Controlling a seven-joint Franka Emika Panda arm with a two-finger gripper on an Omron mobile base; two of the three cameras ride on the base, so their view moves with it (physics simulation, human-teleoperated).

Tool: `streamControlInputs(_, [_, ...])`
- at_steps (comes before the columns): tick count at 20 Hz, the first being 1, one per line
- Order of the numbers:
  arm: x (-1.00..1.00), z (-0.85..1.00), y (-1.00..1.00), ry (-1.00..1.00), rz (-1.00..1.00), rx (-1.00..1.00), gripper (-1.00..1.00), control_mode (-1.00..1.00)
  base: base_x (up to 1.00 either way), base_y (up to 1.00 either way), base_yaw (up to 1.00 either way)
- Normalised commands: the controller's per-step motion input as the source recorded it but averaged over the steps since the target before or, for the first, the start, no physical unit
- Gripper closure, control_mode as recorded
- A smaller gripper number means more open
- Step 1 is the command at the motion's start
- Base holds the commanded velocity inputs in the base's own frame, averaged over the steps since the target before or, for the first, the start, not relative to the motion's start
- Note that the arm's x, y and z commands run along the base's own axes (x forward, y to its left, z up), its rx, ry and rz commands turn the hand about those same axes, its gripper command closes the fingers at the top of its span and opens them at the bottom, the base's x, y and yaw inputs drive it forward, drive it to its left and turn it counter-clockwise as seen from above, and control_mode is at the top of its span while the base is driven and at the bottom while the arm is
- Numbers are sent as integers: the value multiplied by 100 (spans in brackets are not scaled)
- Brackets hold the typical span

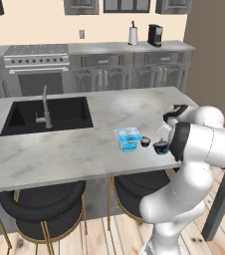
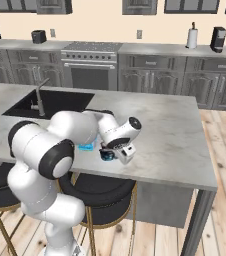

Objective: Stack the yogurt containers by placing the smaller containers on top of the larger containers.

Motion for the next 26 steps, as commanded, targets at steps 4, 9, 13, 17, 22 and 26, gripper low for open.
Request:
streamControlInputs(4, [-4, 57, -4, 0, 0, 7, 100, -100, 0, 0, 0])
streamControlInputs(9, [-1, 60, 0, 0, 0, 1, 100, -100, 0, 0, 0])
streamControlInputs(13, [0, 56, 0, 0, 0, 0, 100, -100, 0, 0, 0])
streamControlInputs(17, [-5, 37, 0, 0, 0, 0, 100, -100, 0, 0, 0])
streamControlInputs(22, [-5, 22, 7, 0, 0, 0, 100, -100, 0, 0, 0])
streamControlInputs(26, [-6, 26, 16, -3, 0, 0, 100, -100, 0, 0, 0])
